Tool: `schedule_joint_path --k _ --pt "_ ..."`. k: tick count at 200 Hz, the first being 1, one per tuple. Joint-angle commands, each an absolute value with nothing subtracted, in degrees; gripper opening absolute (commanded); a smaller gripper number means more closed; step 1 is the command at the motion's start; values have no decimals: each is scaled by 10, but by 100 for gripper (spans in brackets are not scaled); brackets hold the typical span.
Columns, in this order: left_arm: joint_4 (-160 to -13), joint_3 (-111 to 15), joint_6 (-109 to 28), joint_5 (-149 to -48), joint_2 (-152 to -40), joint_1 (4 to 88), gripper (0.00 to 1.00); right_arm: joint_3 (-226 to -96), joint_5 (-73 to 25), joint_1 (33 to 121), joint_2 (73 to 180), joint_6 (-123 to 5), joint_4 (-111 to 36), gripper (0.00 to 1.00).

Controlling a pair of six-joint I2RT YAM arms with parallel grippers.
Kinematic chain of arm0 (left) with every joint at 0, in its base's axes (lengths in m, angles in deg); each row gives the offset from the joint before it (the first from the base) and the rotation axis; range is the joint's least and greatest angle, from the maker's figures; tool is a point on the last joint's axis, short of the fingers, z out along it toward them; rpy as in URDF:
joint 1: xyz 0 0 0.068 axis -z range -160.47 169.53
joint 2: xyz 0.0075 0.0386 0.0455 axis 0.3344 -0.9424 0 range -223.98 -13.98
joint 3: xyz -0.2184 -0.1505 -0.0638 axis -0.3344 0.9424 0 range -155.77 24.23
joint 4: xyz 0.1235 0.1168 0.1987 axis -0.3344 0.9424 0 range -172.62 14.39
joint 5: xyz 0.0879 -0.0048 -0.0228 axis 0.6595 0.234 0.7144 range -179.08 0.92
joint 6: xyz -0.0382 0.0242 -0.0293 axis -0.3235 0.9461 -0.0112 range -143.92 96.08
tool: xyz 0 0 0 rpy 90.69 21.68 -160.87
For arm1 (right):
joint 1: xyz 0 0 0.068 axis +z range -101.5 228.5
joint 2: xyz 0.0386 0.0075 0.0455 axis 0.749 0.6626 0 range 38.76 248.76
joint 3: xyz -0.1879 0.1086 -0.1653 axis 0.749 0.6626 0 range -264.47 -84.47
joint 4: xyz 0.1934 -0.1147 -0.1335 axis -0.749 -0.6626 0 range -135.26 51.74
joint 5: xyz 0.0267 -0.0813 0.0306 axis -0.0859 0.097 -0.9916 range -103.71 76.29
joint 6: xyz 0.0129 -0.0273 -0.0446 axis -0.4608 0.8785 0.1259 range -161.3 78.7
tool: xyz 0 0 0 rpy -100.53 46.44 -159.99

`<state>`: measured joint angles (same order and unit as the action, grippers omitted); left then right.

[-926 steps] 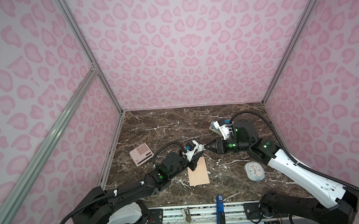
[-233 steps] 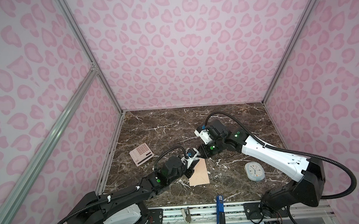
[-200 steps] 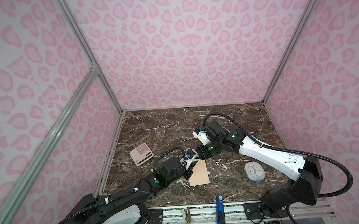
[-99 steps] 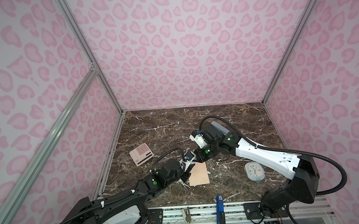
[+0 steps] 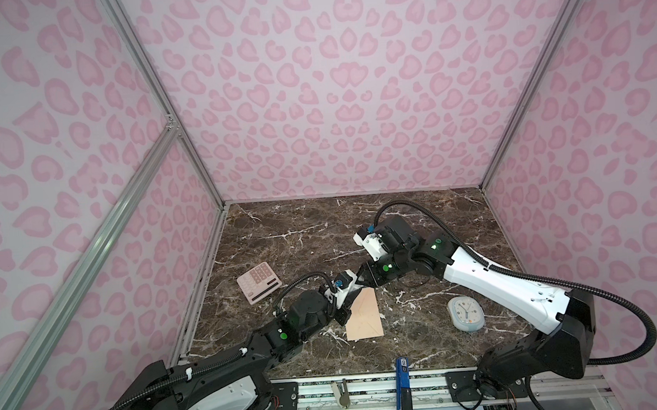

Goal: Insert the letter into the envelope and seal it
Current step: 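Press the cap down onto the glue stick's top with the right gripper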

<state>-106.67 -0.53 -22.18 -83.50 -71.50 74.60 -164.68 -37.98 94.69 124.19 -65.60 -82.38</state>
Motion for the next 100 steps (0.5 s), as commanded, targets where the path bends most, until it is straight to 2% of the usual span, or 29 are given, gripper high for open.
schedule_joint_path --k 1,100 --pt "-1230 -8 -213 -848 -703 746 4 -1653 -310 940 1246 -642 -890 17" --pt "-1228 -10 -216 -854 -711 746 4 -1676 -306 927 1223 -642 -893 27"
